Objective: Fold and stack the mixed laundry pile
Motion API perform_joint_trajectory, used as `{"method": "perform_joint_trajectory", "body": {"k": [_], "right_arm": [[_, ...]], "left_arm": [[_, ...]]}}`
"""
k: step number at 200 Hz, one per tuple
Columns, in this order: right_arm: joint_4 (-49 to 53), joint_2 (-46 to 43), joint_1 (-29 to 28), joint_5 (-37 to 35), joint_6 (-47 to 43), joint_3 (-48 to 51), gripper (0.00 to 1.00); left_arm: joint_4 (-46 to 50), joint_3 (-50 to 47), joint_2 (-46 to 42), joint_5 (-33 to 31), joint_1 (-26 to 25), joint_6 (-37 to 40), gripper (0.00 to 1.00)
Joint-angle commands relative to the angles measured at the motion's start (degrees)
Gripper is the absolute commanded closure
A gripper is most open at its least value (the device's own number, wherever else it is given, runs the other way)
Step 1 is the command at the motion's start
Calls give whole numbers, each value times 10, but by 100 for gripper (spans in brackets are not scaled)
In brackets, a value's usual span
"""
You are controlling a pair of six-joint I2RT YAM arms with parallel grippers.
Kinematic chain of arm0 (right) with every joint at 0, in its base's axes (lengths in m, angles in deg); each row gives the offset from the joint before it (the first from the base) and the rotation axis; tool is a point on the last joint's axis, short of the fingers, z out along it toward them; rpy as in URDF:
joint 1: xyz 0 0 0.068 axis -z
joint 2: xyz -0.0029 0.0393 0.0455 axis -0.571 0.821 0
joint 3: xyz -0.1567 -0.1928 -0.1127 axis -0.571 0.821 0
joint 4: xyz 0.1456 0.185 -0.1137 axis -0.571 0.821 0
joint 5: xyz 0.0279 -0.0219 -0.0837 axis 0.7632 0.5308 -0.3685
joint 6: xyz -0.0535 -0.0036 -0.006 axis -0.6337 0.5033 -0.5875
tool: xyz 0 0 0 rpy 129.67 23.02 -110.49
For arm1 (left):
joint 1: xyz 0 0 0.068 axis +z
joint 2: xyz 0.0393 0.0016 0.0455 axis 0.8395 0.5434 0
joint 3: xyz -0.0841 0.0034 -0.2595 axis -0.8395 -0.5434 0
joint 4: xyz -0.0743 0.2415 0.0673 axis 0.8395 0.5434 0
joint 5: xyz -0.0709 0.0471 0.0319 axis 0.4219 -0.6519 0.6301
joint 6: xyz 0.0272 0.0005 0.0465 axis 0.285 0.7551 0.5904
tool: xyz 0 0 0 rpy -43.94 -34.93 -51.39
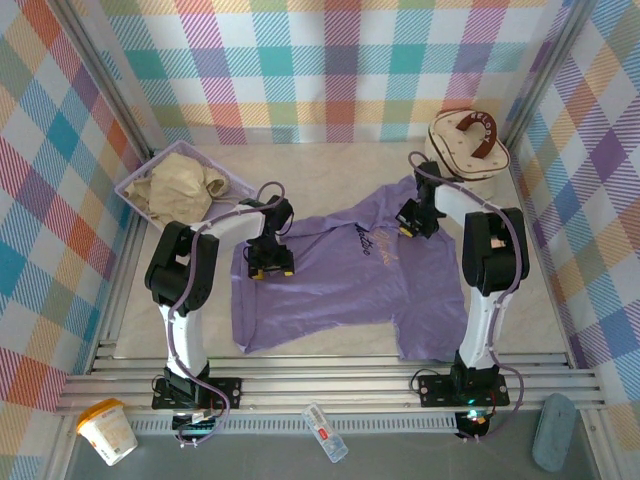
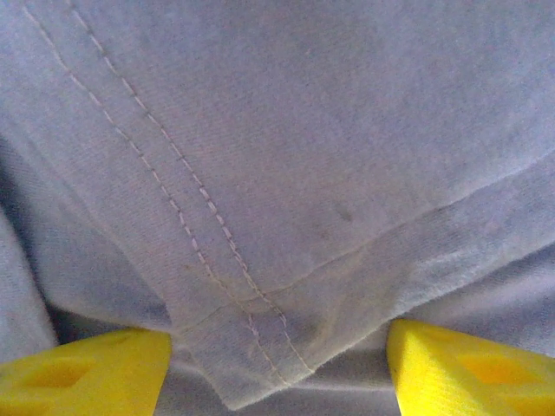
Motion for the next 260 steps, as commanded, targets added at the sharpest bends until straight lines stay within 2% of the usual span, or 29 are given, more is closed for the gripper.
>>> {"method": "perform_joint_trajectory", "body": {"k": [1,28,56,61,66,76,80,87,93,97,100,108,127,135,166,188,201,215,225,241,260], "right_arm": [[-8,-49,-1,-17,-3,-45,100],[-15,-10,-6,3,-6,-154,100],[-28,178,-19,63,5,-432,100],[-33,216,-22,83,10,-489,97],[-34,254,-23,109,17,-544,91],[-36,317,-26,175,31,-656,67],[-30,343,-26,198,38,-708,60],[-18,359,-27,208,38,-742,51],[-4,363,-30,213,25,-759,26],[3,357,-30,211,16,-755,4],[5,349,-30,209,11,-742,0],[-5,314,-30,205,-8,-692,1],[-98,190,-30,176,-29,-480,1],[-115,154,-30,165,-39,-430,1],[-43,61,-27,126,-112,-327,1],[-34,6,-27,110,-136,-227,1],[-28,-25,-27,90,-145,-155,13],[-23,-45,-27,65,-145,-94,31],[-24,-51,-27,53,-141,-58,42],[-23,-50,-27,30,-131,-18,50],[-21,-35,-27,6,-119,4,54]], "left_arm": [[12,-18,34,-5,4,2,31],[7,-22,34,-2,4,-3,31],[9,-26,31,3,4,-5,31],[9,-27,29,3,3,-5,31],[10,-29,27,2,2,-5,31],[11,-31,24,-2,3,-5,31],[11,-32,22,-2,3,-5,31],[11,-34,18,-6,3,-7,31],[10,-35,15,-6,3,-8,31],[10,-34,14,-7,3,-9,31],[10,-34,12,-5,3,-10,31],[10,-30,10,0,3,-13,31],[17,-10,2,7,2,-17,31],[23,3,-1,7,2,-15,31],[53,71,-9,-14,3,0,31],[59,110,-20,-37,12,3,31],[45,125,-27,-45,27,-6,31],[21,134,-22,-62,48,-20,34],[6,140,-10,-72,61,-29,42],[-6,162,21,-79,71,-37,58],[-6,189,54,-89,71,-39,60]]}}
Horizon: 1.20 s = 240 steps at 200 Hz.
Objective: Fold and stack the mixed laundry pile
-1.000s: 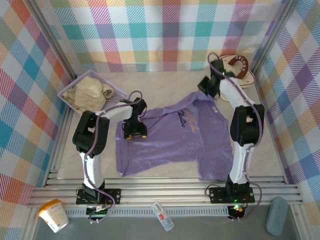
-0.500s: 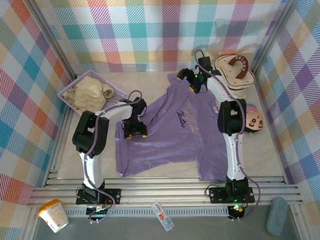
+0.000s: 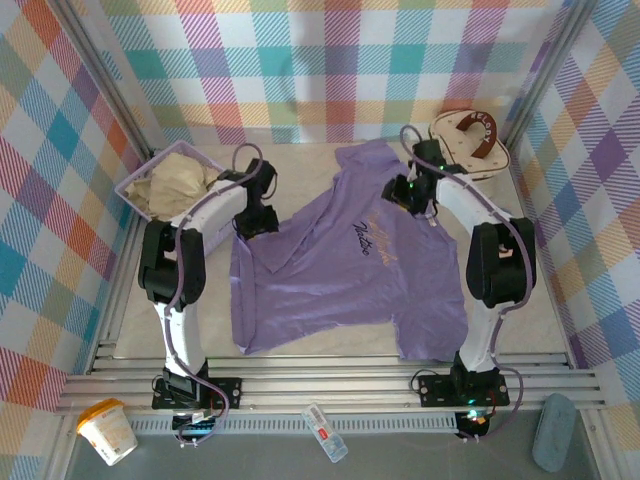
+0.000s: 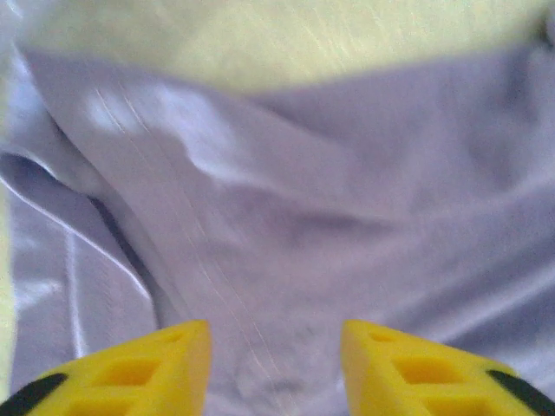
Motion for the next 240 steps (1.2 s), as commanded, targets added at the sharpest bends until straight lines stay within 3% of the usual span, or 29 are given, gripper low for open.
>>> {"method": "perform_joint_trajectory", "body": {"k": [1,24,60,81,114,129,149,186,240], "right_arm": [[22,25,3,-52,4,33,54],[46,61,12,-82,35,29,53],[75,100,57,-97,84,33,51],[82,88,94,-114,91,57,51],[67,61,143,-107,78,101,51],[49,51,148,-76,59,109,48],[37,40,141,-32,44,103,45],[38,14,134,-2,40,92,40],[46,-10,131,12,36,103,40]], "left_arm": [[-14,37,46,-31,4,-15,60],[-2,37,69,-76,4,-13,51],[18,16,87,-153,13,18,50],[26,13,100,-187,32,25,51],[48,33,108,-212,62,42,41],[54,45,98,-198,64,50,39],[56,57,68,-123,59,49,37],[29,54,-6,-11,8,46,36],[6,35,22,16,-51,33,39]]}}
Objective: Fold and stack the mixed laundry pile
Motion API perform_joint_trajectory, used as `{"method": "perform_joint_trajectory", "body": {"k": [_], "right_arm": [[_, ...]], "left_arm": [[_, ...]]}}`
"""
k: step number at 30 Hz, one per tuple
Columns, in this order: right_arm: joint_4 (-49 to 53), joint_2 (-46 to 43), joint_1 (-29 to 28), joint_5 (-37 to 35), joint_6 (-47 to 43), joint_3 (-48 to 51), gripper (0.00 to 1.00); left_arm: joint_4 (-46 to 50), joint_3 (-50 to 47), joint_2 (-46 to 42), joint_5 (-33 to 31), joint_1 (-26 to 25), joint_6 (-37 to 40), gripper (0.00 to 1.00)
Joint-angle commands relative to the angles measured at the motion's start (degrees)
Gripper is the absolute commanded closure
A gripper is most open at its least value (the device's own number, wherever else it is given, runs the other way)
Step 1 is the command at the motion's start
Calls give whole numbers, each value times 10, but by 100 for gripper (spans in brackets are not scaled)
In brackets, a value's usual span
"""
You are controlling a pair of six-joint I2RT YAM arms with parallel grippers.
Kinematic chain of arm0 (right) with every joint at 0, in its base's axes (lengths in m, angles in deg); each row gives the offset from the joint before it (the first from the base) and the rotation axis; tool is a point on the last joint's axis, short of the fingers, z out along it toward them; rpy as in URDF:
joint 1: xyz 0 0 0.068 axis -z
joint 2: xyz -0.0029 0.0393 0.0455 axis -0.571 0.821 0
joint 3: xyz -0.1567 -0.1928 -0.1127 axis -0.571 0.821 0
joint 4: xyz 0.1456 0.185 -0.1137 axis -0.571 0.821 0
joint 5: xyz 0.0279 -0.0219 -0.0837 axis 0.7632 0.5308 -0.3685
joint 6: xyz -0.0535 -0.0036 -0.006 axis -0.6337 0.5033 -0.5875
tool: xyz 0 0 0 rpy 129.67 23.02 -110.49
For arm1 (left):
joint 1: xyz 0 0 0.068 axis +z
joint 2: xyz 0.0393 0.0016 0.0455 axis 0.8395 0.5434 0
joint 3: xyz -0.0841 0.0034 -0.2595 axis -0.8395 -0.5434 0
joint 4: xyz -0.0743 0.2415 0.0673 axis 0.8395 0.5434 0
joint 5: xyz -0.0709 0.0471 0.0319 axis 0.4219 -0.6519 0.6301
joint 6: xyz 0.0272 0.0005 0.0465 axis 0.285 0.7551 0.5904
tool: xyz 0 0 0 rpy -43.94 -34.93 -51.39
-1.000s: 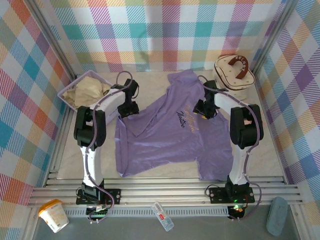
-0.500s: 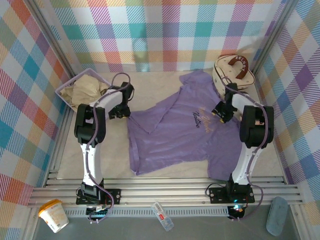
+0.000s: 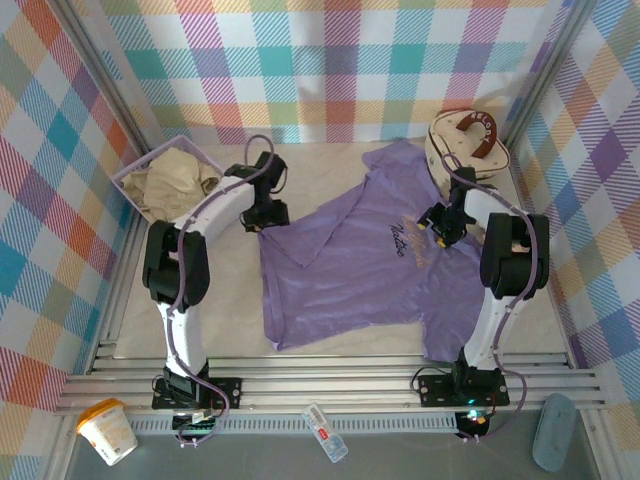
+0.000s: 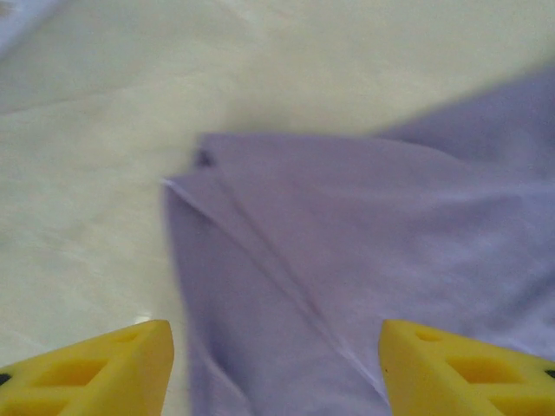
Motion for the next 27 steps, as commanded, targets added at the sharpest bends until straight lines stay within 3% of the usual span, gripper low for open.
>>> {"method": "perform_joint_trajectory", "body": {"k": [1,11,13,15,27], "right_arm": [[19,-35,-3,21,-10,12,40],[19,-43,-3,16,-4,34,39],[15,-45,-3,17,-1,41,39],[14,-47,-3,16,0,42,39],[24,-36,-3,2,-2,35,39]], "left_arm": [[-6,-5,24,29,-9,-7,39],[-54,-41,38,58,-95,58,41],[-49,-43,47,46,-105,72,46],[-40,-44,56,39,-108,81,51],[-22,-49,86,17,-127,110,65]]}}
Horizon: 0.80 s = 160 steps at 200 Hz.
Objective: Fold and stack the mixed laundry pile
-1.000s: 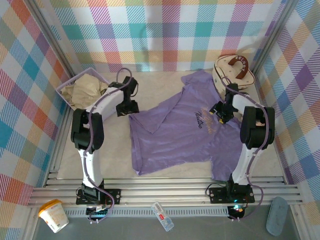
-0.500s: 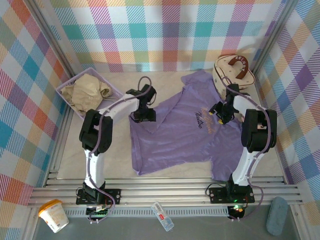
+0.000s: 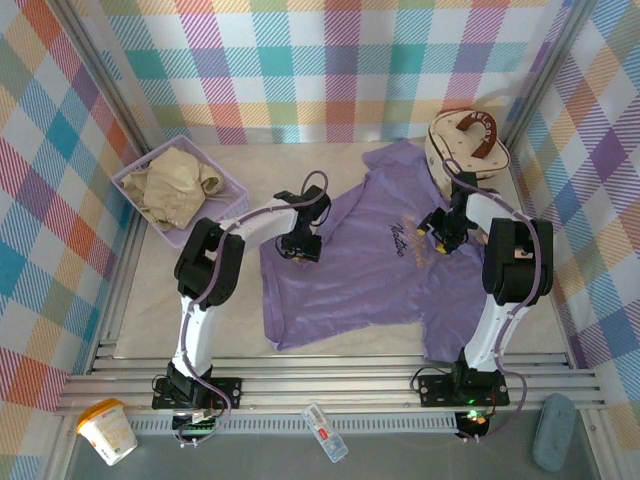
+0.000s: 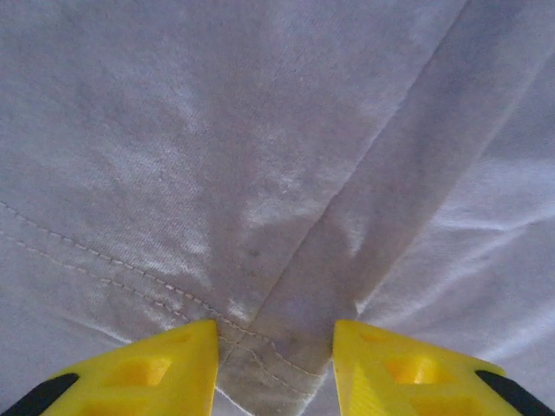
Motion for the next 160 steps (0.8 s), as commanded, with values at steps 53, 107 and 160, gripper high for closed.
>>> {"method": "perform_joint_trajectory", "body": {"k": [53,107,160], "right_arm": [[20,-7,-3,-15,-3,-3,39],[35,5,-3,-38,-4,1,39],[35,15,-3,-49,-2,17,39]], "left_arm": [[58,58,-6,-35,-4,5,100],[146,248,39,3,61,-8,91],[156,210,56,32,66,22,74]]}}
